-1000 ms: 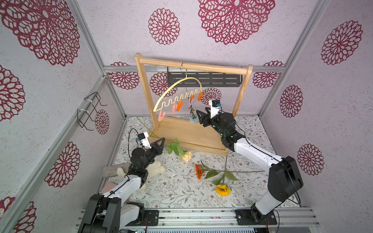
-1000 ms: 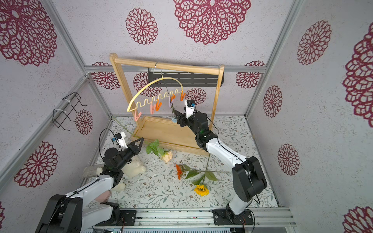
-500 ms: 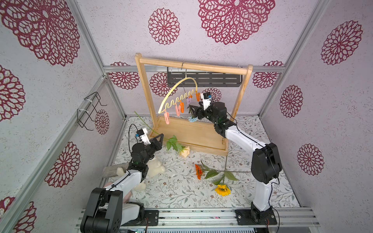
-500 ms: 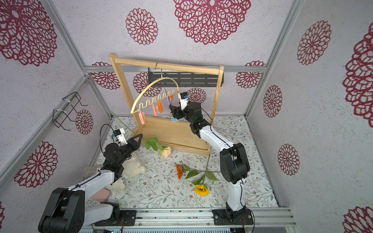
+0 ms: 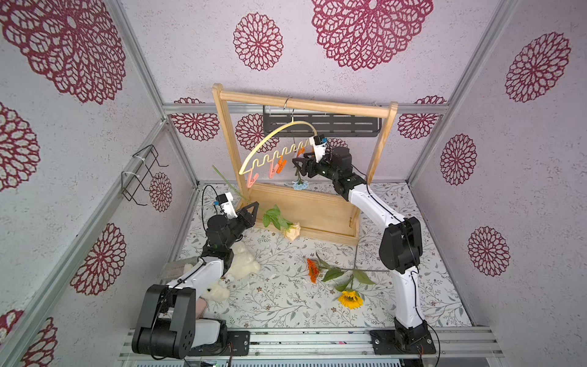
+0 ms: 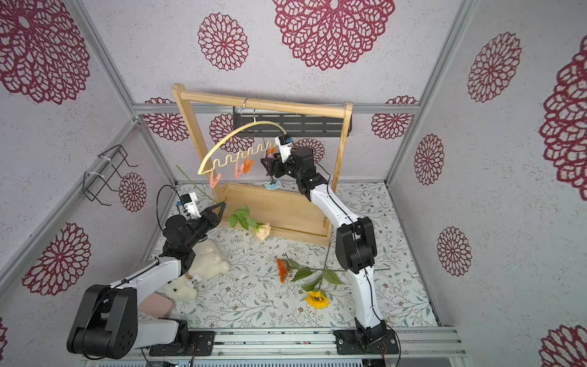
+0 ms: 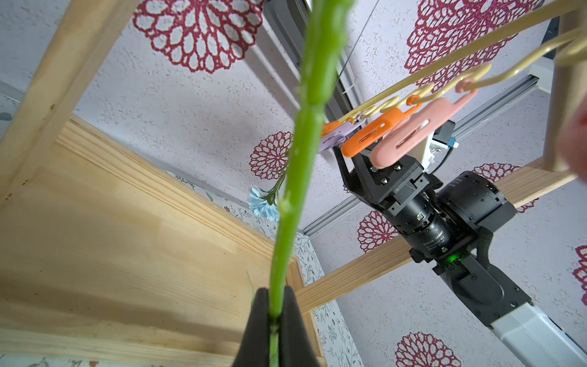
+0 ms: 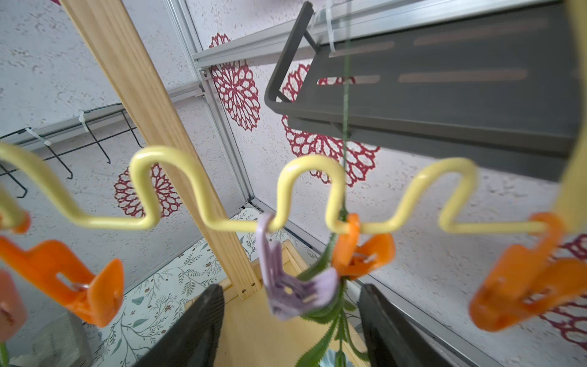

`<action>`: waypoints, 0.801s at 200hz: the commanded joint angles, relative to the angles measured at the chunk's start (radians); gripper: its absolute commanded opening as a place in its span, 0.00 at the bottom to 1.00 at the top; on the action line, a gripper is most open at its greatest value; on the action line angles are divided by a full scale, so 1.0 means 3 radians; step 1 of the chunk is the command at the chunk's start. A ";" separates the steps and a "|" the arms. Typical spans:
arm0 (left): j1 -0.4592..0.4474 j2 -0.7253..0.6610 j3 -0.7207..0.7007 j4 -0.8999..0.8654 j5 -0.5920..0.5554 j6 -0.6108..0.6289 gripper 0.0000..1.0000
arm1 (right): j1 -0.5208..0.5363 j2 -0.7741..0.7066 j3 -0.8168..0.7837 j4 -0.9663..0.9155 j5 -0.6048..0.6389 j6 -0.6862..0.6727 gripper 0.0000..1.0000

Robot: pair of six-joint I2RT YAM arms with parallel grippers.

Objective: Dry the flowers on a clothes hanger
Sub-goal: Open the clamp at the hanger.

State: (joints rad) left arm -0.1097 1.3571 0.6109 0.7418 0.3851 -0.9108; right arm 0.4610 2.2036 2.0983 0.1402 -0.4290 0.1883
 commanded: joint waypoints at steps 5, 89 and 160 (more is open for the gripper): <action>0.0038 0.0100 0.0111 0.0025 0.0140 -0.0034 0.00 | 0.0015 0.0115 0.0319 -0.0096 -0.0032 0.0185 0.69; 0.0050 0.0221 0.0215 0.0089 0.0234 -0.0118 0.00 | 0.0031 0.0211 0.0502 -0.0207 0.0471 0.0257 0.69; 0.0048 0.0278 0.0233 0.0144 0.0285 -0.0165 0.00 | 0.0027 0.0221 0.0504 -0.0055 0.0327 0.0324 0.50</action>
State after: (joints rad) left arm -0.1040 1.4296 0.6655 0.7498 0.4583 -0.9565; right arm 0.4656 2.2776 2.2086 0.0700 -0.3145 0.2752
